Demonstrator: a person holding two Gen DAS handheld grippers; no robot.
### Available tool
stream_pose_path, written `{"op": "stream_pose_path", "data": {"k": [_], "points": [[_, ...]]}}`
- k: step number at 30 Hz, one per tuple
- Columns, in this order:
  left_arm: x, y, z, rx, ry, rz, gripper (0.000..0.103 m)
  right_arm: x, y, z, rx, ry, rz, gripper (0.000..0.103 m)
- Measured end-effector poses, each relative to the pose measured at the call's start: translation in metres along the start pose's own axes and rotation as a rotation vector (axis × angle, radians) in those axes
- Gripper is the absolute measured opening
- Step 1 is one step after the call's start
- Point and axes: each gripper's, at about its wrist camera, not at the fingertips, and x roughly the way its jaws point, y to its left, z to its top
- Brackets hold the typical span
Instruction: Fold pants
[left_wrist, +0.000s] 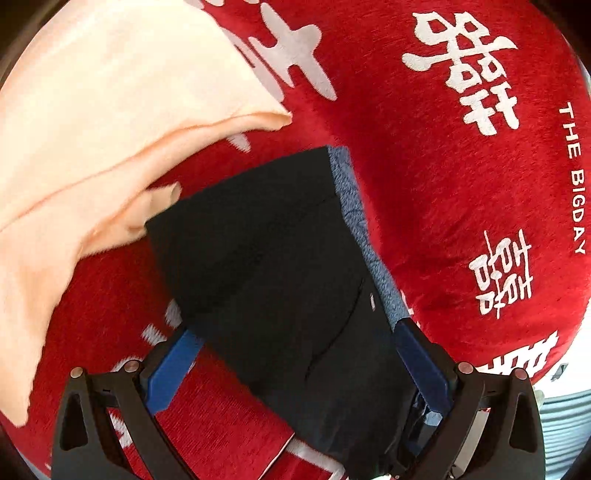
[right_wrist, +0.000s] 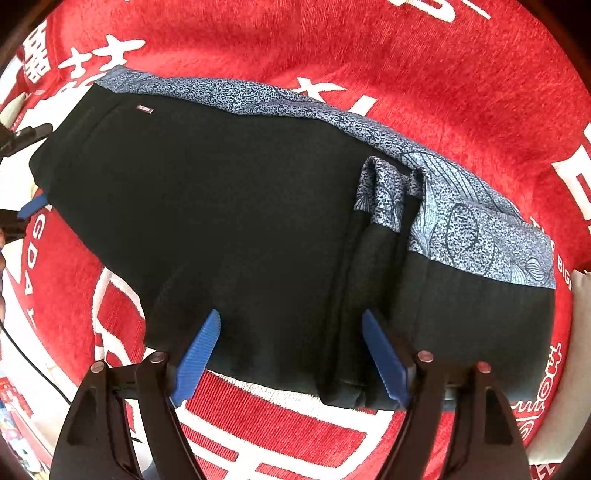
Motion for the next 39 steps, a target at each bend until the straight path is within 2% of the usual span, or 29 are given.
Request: {"op": "stream_pose_path", "data": {"k": [4,8,12,14,15,16,18,21,23,26,30,33,35,39], "points": [[-0.005,-0.011,0.008,0.016,-0.024,-0.063,0.103,0.001,-0.001,0.000,0.000,-0.002,0.004,0.082],[0.013,-0.011,0.012,0.032,0.006,-0.006,0.103,0.001,-0.001,0.000,0.002,-0.001,0.002,0.082],[0.018,-0.016,0.014,0.042,0.000,0.045,0.103,0.001,0.000,0.000,0.001,0.002,0.005,0.082],[0.018,-0.022,0.011,0.060,-0.021,0.114,0.094,0.001,0.000,0.001,-0.002,0.004,0.004,0.083],[0.018,-0.025,0.010,0.077,-0.029,0.165,0.083,0.001,0.000,0.002,-0.004,0.007,0.003,0.083],[0.017,-0.028,0.009,0.101,-0.039,0.211,0.063,0.000,0.001,0.003,-0.006,0.009,0.003,0.083],[0.015,-0.030,0.008,0.138,-0.038,0.247,0.038,-0.005,0.001,0.006,-0.008,0.013,0.008,0.083],[0.010,-0.043,0.002,0.236,-0.058,0.292,0.029,-0.019,-0.003,0.015,0.007,0.001,0.042,0.083],[0.006,-0.067,-0.012,0.386,-0.104,0.363,0.027,-0.032,-0.008,0.027,0.023,-0.005,0.085,0.083],[0.000,-0.098,-0.037,0.586,-0.170,0.427,0.026,-0.046,-0.012,0.052,0.052,0.006,0.177,0.083],[-0.001,-0.125,-0.062,0.782,-0.221,0.477,0.026,-0.059,-0.003,0.099,0.041,0.021,0.295,0.083],[0.003,-0.134,-0.068,0.853,-0.227,0.495,0.026,-0.060,0.022,0.140,0.001,0.063,0.387,0.084],[0.001,-0.137,-0.070,0.864,-0.233,0.497,0.026,-0.059,0.045,0.170,-0.033,0.103,0.451,0.085],[0.002,-0.139,-0.073,0.867,-0.242,0.498,0.026,-0.055,0.089,0.213,-0.087,0.161,0.526,0.087]]}}
